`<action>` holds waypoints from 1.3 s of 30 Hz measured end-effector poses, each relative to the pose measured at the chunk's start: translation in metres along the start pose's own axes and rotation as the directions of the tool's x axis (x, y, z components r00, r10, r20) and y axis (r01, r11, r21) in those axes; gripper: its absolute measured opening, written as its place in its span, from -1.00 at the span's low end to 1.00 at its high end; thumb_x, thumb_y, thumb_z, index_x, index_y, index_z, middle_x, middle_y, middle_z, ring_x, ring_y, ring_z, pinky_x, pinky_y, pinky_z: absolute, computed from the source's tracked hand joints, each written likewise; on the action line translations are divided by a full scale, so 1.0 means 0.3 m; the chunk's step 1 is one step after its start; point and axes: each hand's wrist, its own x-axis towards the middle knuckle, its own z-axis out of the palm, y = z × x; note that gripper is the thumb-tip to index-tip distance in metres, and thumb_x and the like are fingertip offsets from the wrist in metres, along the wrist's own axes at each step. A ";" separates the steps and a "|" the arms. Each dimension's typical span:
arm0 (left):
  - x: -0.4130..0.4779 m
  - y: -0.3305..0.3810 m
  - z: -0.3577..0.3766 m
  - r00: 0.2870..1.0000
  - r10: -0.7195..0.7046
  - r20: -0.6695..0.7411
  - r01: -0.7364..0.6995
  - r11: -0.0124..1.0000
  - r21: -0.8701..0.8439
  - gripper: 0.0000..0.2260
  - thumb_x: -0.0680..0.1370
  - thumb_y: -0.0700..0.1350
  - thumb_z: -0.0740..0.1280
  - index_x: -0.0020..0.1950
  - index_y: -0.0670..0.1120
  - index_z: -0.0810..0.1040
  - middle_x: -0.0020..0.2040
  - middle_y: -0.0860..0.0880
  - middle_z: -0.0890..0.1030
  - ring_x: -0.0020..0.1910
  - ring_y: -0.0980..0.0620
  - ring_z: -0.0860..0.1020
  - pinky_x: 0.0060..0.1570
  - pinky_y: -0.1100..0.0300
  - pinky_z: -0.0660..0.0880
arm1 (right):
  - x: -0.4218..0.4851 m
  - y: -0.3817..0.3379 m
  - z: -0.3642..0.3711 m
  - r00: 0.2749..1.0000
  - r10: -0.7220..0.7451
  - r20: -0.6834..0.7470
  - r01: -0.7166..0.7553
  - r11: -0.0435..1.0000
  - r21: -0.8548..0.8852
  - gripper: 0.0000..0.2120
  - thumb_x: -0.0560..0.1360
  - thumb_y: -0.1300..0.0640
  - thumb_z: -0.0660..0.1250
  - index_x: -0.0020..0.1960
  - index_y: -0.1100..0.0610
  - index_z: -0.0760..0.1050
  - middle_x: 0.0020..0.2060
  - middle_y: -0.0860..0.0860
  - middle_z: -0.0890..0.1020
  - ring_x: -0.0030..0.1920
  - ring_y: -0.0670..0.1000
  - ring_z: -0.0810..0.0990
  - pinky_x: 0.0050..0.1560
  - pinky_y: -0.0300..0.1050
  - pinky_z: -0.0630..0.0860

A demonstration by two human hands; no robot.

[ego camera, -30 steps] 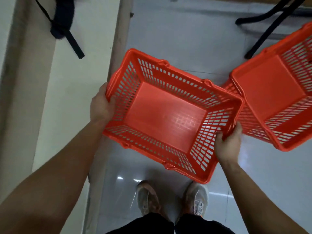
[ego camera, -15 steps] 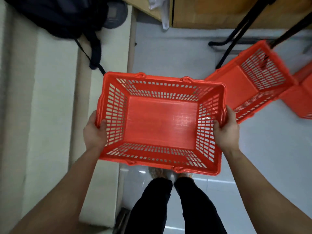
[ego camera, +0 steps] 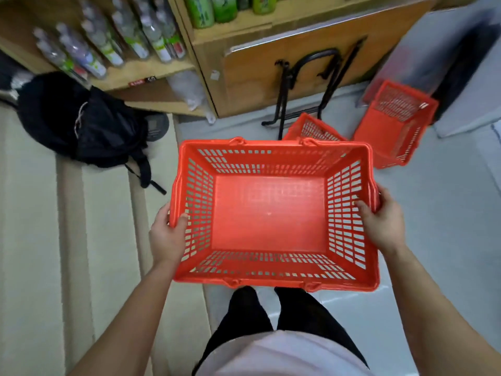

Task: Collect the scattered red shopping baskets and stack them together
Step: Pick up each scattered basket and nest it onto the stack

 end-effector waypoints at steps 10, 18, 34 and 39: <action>0.054 0.316 0.196 0.907 0.289 0.306 -0.314 0.949 0.035 -0.70 0.57 -0.07 0.38 0.30 -0.06 0.55 0.08 0.00 0.67 0.02 0.04 0.62 0.04 0.12 0.50 | -0.385 0.087 -0.272 0.896 0.241 -0.373 -0.195 0.968 0.157 -0.59 0.53 0.10 0.36 0.37 0.01 0.43 0.14 -0.04 0.65 0.11 -0.02 0.64 0.21 0.10 0.55; -0.177 0.559 0.567 0.665 0.448 0.598 -0.543 0.839 -0.026 -0.69 0.56 -0.16 0.40 0.30 -0.08 0.56 0.05 -0.04 0.68 0.03 -0.05 0.64 0.13 -0.01 0.53 | -0.798 0.281 -0.442 0.631 0.460 -0.625 -0.348 0.887 0.303 -0.60 0.55 0.18 0.34 0.37 0.08 0.42 0.15 0.05 0.64 0.12 0.10 0.63 0.19 0.15 0.54; -1.403 0.798 1.450 0.133 0.519 0.844 -0.750 0.610 -0.257 -0.76 0.52 -0.24 0.44 0.15 -0.02 0.59 -0.12 0.13 0.64 -0.18 0.18 0.59 -0.11 0.43 0.43 | -1.471 0.940 -1.112 0.087 0.688 -0.720 -0.404 0.686 0.606 -0.64 0.51 0.27 0.35 0.29 0.15 0.48 0.08 0.08 0.67 0.08 0.12 0.64 0.13 -0.03 0.52; -1.811 0.880 1.691 0.045 0.485 0.873 -0.720 0.622 -0.308 -0.76 0.53 -0.23 0.43 0.17 0.00 0.59 -0.11 0.10 0.66 -0.18 0.17 0.62 -0.11 0.29 0.49 | -1.600 1.154 -1.404 -0.010 0.700 -0.714 -0.401 0.652 0.644 -0.63 0.51 0.24 0.34 0.30 0.11 0.49 0.08 0.05 0.67 0.08 0.09 0.64 0.11 -0.11 0.48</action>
